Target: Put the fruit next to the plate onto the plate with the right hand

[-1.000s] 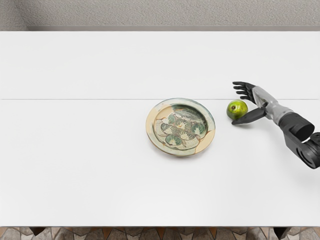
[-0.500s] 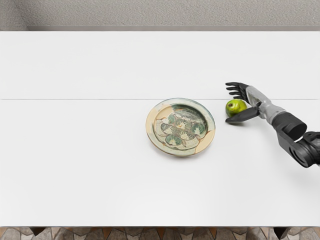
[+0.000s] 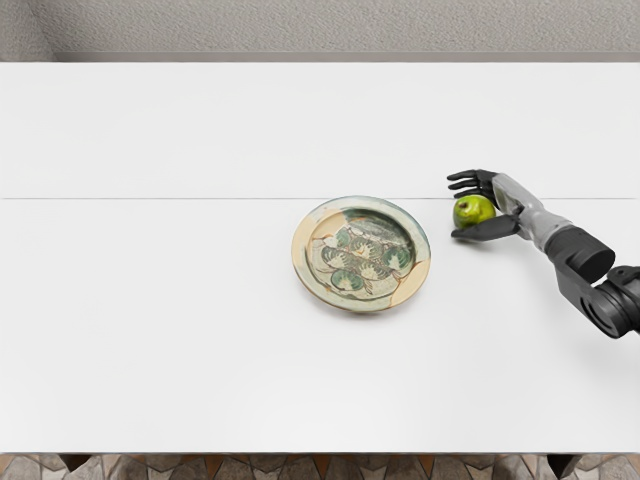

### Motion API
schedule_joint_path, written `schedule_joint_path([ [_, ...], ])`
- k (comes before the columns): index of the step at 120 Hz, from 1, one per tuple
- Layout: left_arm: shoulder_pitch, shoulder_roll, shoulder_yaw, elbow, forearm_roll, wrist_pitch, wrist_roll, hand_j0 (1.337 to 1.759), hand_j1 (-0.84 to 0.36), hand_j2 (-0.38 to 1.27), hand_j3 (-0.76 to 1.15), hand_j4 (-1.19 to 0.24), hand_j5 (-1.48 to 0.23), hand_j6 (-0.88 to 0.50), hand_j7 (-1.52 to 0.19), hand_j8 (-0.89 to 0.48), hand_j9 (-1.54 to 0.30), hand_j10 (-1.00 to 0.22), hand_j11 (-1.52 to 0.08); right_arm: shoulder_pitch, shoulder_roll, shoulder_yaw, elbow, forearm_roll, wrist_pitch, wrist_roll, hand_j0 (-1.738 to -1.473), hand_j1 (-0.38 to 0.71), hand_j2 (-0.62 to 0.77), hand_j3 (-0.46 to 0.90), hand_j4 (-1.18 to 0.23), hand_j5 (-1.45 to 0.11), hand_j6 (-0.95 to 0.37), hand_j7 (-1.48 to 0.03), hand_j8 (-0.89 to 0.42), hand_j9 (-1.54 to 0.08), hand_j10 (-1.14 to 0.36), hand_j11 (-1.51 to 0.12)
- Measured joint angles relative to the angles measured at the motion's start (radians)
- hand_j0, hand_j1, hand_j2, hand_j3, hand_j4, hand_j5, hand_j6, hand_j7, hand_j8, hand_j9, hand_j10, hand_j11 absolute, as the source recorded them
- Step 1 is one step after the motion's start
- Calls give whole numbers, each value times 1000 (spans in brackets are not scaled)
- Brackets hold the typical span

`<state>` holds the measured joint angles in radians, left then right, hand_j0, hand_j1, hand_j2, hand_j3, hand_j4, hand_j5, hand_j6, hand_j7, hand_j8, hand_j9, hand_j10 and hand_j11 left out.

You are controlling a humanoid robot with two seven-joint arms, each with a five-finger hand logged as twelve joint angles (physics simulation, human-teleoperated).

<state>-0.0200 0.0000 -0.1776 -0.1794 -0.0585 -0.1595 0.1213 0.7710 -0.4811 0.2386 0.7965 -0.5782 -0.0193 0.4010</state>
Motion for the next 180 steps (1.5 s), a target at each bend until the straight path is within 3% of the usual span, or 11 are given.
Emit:
schedule_joint_path([
  [31,0,0,-1,0,0,0,0,1658,348,0,0,-1,-1,-1,-1,-1,-1,-1,-1,2,-3,-13,0,2,6,14,-1655,119,-94,0,-524,-632,-512,-653,-450,-657,-60,-547],
  [33,0,0,-1,0,0,0,0,1658,348,0,0,-1,-1,-1,-1,-1,-1,-1,-1,2,-3,-15,0,1,7,15,-1655,122,-96,0,-535,-648,-524,-668,-448,-676,-99,-460],
  [42,0,0,-1,0,0,0,0,1658,348,0,0,-1,-1,-1,-1,-1,-1,-1,-1,3,-4,-23,0,-4,10,21,-1654,149,-107,0,-593,-712,-579,-738,-414,-748,-4,-578],
  [70,0,0,-1,0,0,0,0,1658,348,0,0,-1,-1,-1,-1,-1,-1,-1,-1,6,-5,-31,0,-8,15,26,-1650,191,-56,1,-714,-919,-465,-918,-342,-969,67,-733],
  [86,0,0,-1,0,0,0,0,1658,348,0,0,-1,-1,-1,-1,-1,-1,-1,-1,9,-6,-31,-2,-6,31,23,-1650,219,19,1,-654,-1042,-427,-1004,-295,-1063,129,-792],
  [98,0,0,0,0,0,0,0,1658,348,0,0,-1,-1,-1,-1,-1,-1,-1,-1,11,-18,-28,-1,-5,59,24,-1652,241,36,3,-599,-1098,-387,-1041,-249,-1097,54,-721],
  [104,0,0,0,0,0,0,0,1658,348,0,0,-1,-1,-1,-1,-1,-1,-1,-1,11,-23,-26,-1,-4,74,22,-1652,239,24,1,-590,-1111,-385,-1054,-241,-1103,-12,-545],
  [123,0,0,0,0,0,0,0,1658,348,0,0,-1,-1,-1,-1,-1,-1,-1,-1,29,-44,-24,1,8,147,19,-1652,244,9,2,-562,-1149,-361,-1078,-221,-1123,-393,-866],
  [141,0,0,0,0,0,0,0,1658,348,0,0,-1,-1,-1,-1,-1,-1,-1,-1,51,-70,-1,6,35,264,18,-1651,216,-57,2,-560,-1203,-376,-1087,-228,-1149,-360,-1021],
  [150,0,0,0,0,0,0,0,1658,348,0,0,-1,-1,-1,-1,-1,-1,-1,-1,58,-79,18,7,46,329,19,-1652,251,71,1,-544,-1224,-377,-1089,-212,-1164,-326,-1074],
  [180,0,0,0,0,0,0,0,1658,348,0,0,-1,-1,-1,-1,-1,-1,-1,-1,91,-98,51,23,68,552,19,-1651,316,174,1,-462,-1278,-321,-1087,-141,-1197,-245,-1153],
])
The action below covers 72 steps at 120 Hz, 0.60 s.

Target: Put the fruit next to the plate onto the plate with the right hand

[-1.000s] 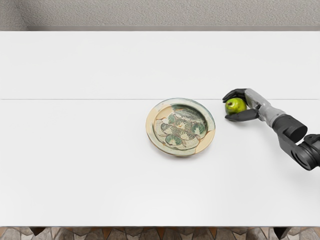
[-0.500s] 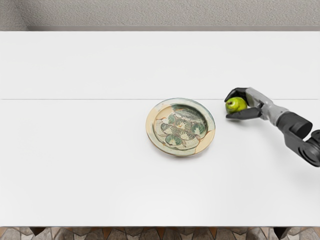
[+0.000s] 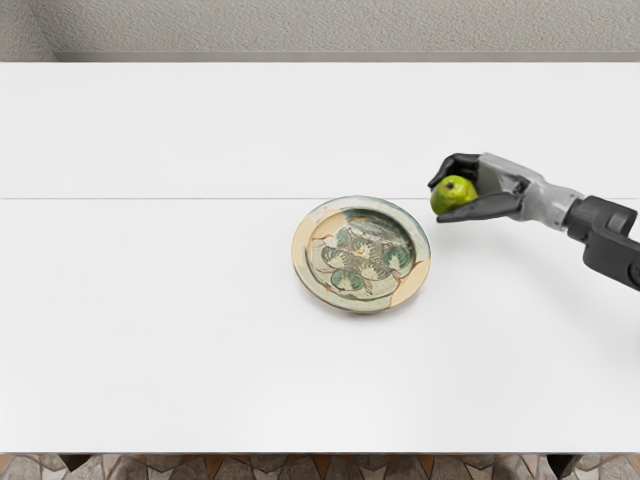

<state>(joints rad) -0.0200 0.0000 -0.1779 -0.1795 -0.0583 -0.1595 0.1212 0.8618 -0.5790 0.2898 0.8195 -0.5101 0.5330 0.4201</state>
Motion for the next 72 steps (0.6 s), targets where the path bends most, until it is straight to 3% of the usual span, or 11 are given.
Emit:
schedule_joint_path([
  [8,0,0,0,0,0,0,0,1658,348,0,0,-1,-1,-1,-1,-1,-1,-1,-1,9,-1,2,17,0,41,-1,-1651,331,215,1,-453,-1289,-315,-1085,-132,-1201,-237,-1158],
  [12,0,0,0,0,0,0,0,1658,348,0,0,-1,-1,-1,-1,-1,-1,-1,-1,16,-1,2,28,1,54,-1,-1651,322,169,1,-450,-1295,-314,-1085,-127,-1204,-230,-1162],
  [15,0,0,0,0,0,0,0,1658,348,0,0,-1,-1,-1,-1,-1,-1,-1,-1,21,-1,2,38,1,61,-2,-1651,335,221,1,-452,-1297,-313,-1084,-126,-1203,-231,-1161],
  [19,0,0,0,0,0,0,0,1658,348,0,0,-1,-1,-1,-1,-1,-1,-1,-1,28,-1,2,55,2,68,-4,-1651,316,156,1,-448,-1303,-313,-1084,-123,-1206,-229,-1165],
  [26,0,0,0,0,0,0,0,1658,348,0,0,-1,-1,-1,-1,-1,-1,-1,-1,40,-1,2,88,2,75,-8,-1651,336,239,1,-459,-1291,-322,-1083,-137,-1195,-245,-1163],
  [33,0,0,0,0,0,0,0,1658,348,0,0,-1,-1,-1,-1,-1,-1,-1,-1,48,-1,2,115,3,78,-11,-1650,305,139,1,-472,-1280,-330,-1083,-148,-1187,-248,-1166],
  [72,0,0,0,0,0,0,0,1658,348,0,0,-1,-1,-1,-1,-1,-1,-1,-1,52,16,-13,215,-2,82,-20,-1649,320,175,1,-496,-1247,-332,-1081,-154,-1172,-239,-1173],
])
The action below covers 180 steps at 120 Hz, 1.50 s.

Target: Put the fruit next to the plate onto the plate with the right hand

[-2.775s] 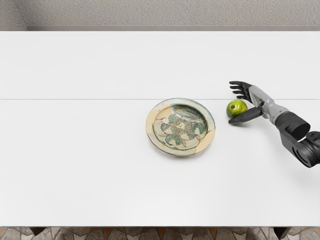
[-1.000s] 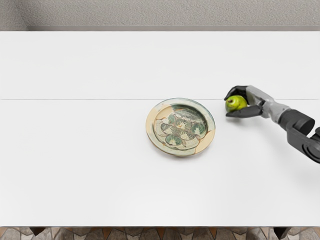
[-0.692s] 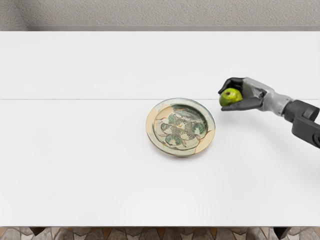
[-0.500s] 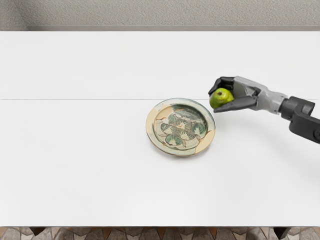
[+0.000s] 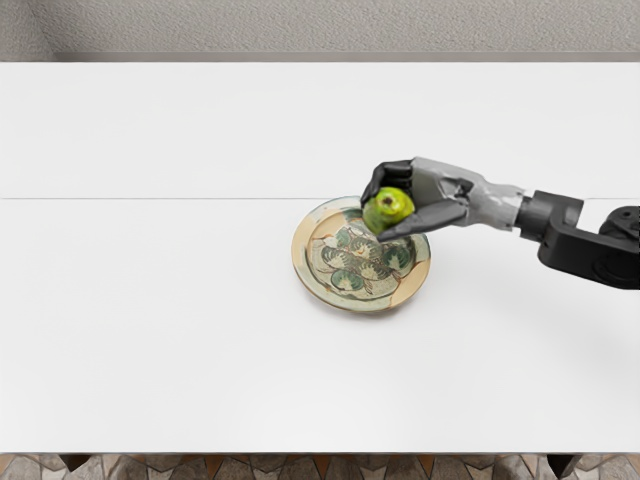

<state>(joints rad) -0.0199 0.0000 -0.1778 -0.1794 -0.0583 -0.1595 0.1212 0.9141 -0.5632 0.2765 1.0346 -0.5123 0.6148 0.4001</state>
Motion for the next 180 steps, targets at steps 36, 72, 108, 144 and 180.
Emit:
schedule_joint_path([
  [36,0,0,0,0,0,0,0,1658,348,0,0,-1,-1,-1,-1,-1,-1,-1,-1,-1,80,-57,-6,-30,-102,-15,-1648,334,211,0,-482,-1256,-323,-1078,-143,-1173,-231,-1173],
  [72,0,0,0,0,0,0,0,1658,348,0,0,-1,-1,-1,-1,-1,-1,-1,-1,0,109,-63,-11,-23,-140,-35,-1651,244,94,0,-545,-967,-444,-885,-291,-936,-344,-945],
  [108,0,0,0,0,0,0,0,1658,348,0,0,-1,-1,-1,-1,-1,-1,-1,-1,-6,111,-59,-13,-14,-170,-40,-1656,125,-15,0,-417,-594,-392,-579,-358,-588,-379,-589],
  [144,0,0,0,0,0,0,0,1658,348,0,0,-1,-1,-1,-1,-1,-1,-1,-1,-2,108,-53,-13,-7,-173,-43,-1658,3,-42,0,-300,-401,-295,-397,-286,-399,-291,-400],
  [180,0,0,0,0,0,0,0,1658,348,0,0,-1,-1,-1,-1,-1,-1,-1,-1,25,-11,-45,-10,168,-33,-90,-1658,-240,-13,0,-94,-124,-93,-123,-91,-124,-92,-124],
])
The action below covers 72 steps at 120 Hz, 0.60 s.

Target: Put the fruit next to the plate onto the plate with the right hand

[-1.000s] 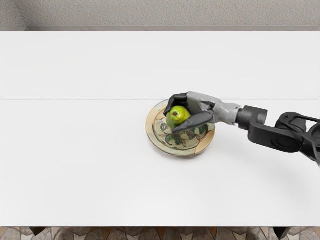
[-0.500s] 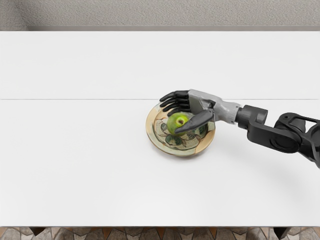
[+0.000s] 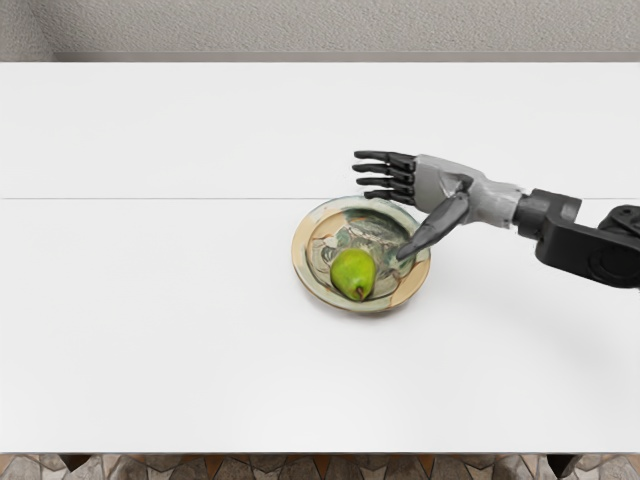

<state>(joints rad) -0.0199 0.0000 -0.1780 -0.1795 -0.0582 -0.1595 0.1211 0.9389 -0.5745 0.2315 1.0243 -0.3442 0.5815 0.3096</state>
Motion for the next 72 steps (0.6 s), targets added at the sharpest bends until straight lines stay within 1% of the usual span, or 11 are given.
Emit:
schedule_joint_path([
  [21,0,0,0,0,0,0,0,1658,348,0,0,-1,-1,-1,-1,-1,-1,-1,-1,5,-119,-3,2,89,24,-8,-1658,-304,-4,0,-40,-53,-40,-52,-39,-53,-39,-53],
  [36,0,0,0,0,0,0,0,1658,348,0,0,-1,-1,-1,-1,-1,-1,-1,-1,4,-187,-9,6,120,27,-32,-1658,-325,-1,0,-22,-29,-21,-28,-21,-29,-21,-29],
  [52,0,0,0,0,0,0,0,1658,348,0,0,-1,-1,-1,-1,-1,-1,-1,-1,4,-217,-13,9,129,29,-42,-1658,-338,1,0,-11,-15,-11,-15,-10,-15,-11,-15],
  [72,0,0,0,0,0,0,0,1658,348,0,0,-1,-1,-1,-1,-1,-1,-1,-1,3,-227,-14,11,132,29,-45,-1658,-345,2,0,-5,-7,-5,-7,-4,-7,-4,-6],
])
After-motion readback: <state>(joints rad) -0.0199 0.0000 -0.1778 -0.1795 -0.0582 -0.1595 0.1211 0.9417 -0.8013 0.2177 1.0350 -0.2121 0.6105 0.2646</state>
